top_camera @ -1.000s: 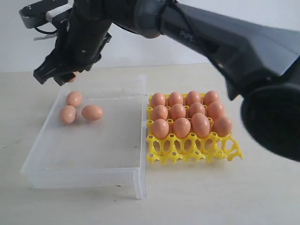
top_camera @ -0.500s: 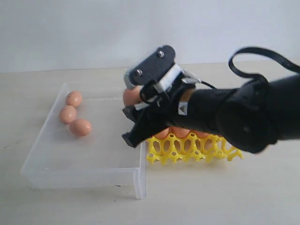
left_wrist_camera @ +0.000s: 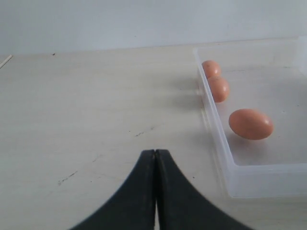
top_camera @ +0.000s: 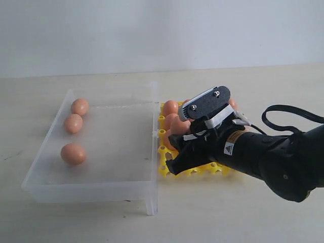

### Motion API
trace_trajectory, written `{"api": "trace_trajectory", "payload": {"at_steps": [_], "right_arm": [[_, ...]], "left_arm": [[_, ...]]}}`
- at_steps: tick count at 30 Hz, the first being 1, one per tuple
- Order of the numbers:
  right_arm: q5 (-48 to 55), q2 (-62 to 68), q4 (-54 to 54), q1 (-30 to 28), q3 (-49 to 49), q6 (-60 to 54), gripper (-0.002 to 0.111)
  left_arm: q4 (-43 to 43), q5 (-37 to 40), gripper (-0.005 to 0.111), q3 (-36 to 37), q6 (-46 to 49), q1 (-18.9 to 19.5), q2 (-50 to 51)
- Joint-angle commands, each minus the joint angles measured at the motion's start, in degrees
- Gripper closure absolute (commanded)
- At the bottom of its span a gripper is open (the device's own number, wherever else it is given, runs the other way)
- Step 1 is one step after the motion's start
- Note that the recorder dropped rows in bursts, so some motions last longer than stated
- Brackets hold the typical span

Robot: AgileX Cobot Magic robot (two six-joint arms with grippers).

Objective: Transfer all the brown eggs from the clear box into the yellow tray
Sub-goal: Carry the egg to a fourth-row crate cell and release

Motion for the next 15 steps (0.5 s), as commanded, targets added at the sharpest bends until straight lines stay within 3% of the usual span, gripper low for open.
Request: {"api": "trace_trajectory", "payload": {"at_steps": [1,10,12,15], "right_arm": [[-2.03,1.95,-0.73,-0.16,0.22,2.80,0.108],[-2.29,5.27,-7.91,-0.16,-2.09,11.13,0.107],[-2.46,5.49,-8.84,-0.16,-2.09,12.89,0.104],[-2.35,5.49,-10.37,-0.16,-2.09,14.87,0.089]], "left_arm": [[-0.21,-0.50,0.107,-0.23,0.31,-0.27,-0.13],[-0.21,-0.50,0.107,-0.23,0.42,-0.27,-0.13],[-0.21,-0.50,0.107,-0.23,0.42,-0.27,-0.13],[-0.21,-0.50,0.107,-0.23,0.42,-0.27,-0.13]]}}
